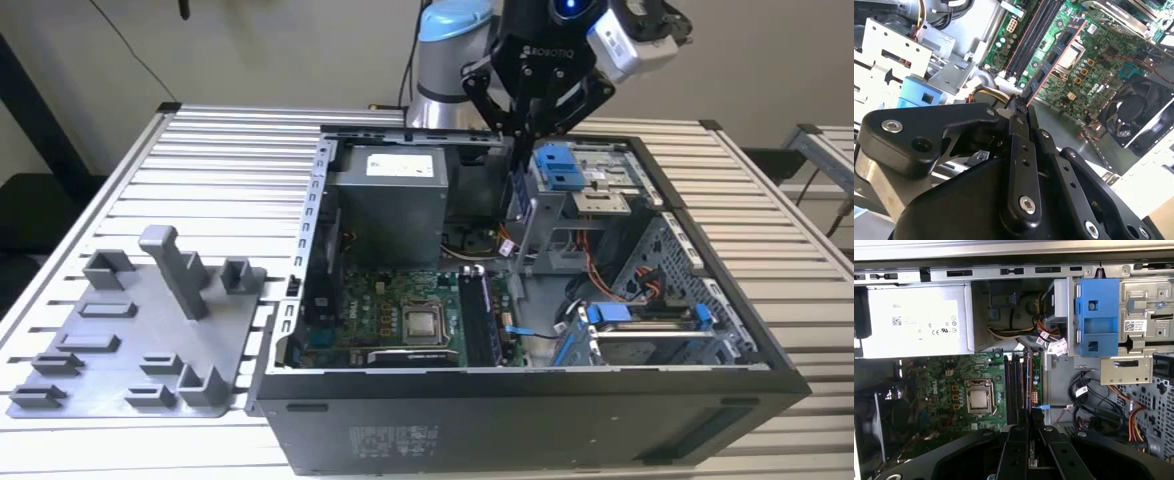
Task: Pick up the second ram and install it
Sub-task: 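Insert the second ram into the second slot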
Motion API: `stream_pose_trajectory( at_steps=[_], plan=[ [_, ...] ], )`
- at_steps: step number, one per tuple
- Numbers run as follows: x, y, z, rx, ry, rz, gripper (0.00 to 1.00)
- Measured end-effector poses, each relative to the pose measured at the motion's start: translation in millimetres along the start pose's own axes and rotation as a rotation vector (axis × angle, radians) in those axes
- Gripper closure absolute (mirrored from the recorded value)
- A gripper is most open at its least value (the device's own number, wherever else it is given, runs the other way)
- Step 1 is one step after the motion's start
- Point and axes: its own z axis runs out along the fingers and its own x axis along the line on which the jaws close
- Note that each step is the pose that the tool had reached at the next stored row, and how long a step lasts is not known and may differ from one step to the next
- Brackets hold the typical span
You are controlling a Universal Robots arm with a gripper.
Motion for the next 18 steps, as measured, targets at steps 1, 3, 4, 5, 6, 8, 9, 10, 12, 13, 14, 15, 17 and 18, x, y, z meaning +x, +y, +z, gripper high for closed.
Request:
stream_pose_trajectory(
  at_steps=[1, 3, 4, 5, 6, 8, 9, 10, 12, 13, 14, 15, 17, 18],
  plan=[
    [-0.2, -0.1, 0.8, 0.0, 0.0002, 0.0, 0.86],
    [-0.6, -0.5, 2.1, 0.0002, 0.0007, 0.0, 0.86],
    [-0.9, -0.9, 2.8, 0.0002, 0.0009, 0.0, 0.86],
    [-1.2, -1.5, 3.4, 0.0004, 0.0011, 0.0, 0.86],
    [-1.5, -2.2, 4.2, 0.0004, 0.0012, 0.0, 0.86],
    [-1.7, -4.3, 5.7, 0.0002, 0.0012, 0.0, 0.86],
    [-1.8, -5.0, 6.6, 0.0001, 0.0012, 0.0, 0.86],
    [-1.8, -5.8, 7.4, 0.0002, 0.0014, 0.0, 0.86],
    [-1.9, -7.3, 9.0, 0.0004, 0.0022, 0.0, 0.86],
    [-2.0, -8.0, 9.8, 0.0003, 0.0027, 0.0, 0.86],
    [-2.0, -8.7, 10.6, 0.0003, 0.0031, 0.0, 0.86],
    [-2.0, -9.3, 11.4, 0.0003, 0.0034, 0.0, 0.86],
    [-2.0, -9.7, 12.8, 0.0002, 0.0035, 0.0, 0.86],
    [-2.0, -9.8, 13.3, 0.0004, 0.0036, 0.0, 0.86]
  ],
)
